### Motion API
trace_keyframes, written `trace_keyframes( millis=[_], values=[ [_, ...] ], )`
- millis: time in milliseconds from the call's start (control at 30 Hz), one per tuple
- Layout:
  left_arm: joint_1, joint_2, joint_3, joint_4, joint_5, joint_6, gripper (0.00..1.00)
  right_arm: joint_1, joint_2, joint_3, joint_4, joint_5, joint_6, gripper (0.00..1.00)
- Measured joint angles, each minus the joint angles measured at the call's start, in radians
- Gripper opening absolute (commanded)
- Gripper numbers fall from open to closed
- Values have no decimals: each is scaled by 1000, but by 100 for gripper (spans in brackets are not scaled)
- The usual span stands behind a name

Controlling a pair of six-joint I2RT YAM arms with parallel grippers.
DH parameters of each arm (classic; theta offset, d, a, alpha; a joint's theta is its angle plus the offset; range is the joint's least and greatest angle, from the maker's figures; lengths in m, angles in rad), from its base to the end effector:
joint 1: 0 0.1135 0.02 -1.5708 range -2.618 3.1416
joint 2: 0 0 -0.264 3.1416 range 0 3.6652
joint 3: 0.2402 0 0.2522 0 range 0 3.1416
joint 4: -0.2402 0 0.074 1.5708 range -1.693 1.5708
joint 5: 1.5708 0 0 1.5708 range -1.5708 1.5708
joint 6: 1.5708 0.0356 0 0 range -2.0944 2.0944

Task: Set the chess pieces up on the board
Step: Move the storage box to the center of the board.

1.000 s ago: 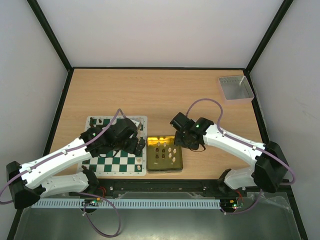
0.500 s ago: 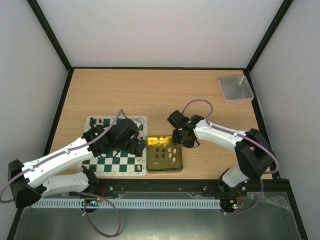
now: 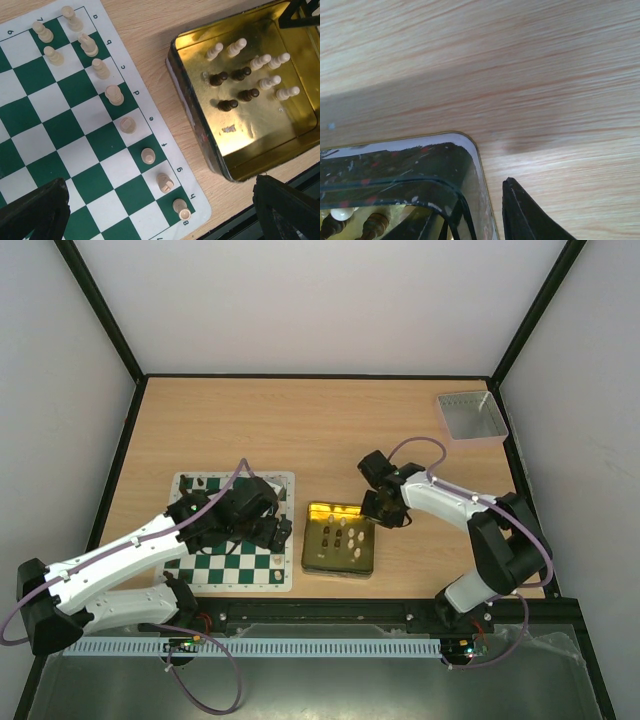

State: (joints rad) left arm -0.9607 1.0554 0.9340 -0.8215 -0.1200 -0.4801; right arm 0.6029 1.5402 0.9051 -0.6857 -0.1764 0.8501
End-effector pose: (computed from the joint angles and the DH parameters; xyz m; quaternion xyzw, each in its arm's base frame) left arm 0.1207 -0.1652 0.2846 0.2080 0.9265 -0.1605 0.2693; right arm 0.2202 0.1592 0.1747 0.1110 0.9822 0.1478 0.0348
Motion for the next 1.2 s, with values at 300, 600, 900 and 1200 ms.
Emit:
trace_keyframes(
  millis=[300, 600, 900, 1200],
  values=[
    [2, 3, 0, 0, 0, 0, 99, -159, 0, -18, -12, 33, -36, 27],
    [2, 8, 0, 1, 0, 0, 100, -322, 62, 92, -103, 143, -98, 28],
    [2, 8, 0, 1, 0, 0, 99, -366, 78, 291, -183, 163, -151, 40],
    [2, 8, 0, 1, 0, 1, 99, -179, 18, 317, -234, 105, -143, 45]
  ],
)
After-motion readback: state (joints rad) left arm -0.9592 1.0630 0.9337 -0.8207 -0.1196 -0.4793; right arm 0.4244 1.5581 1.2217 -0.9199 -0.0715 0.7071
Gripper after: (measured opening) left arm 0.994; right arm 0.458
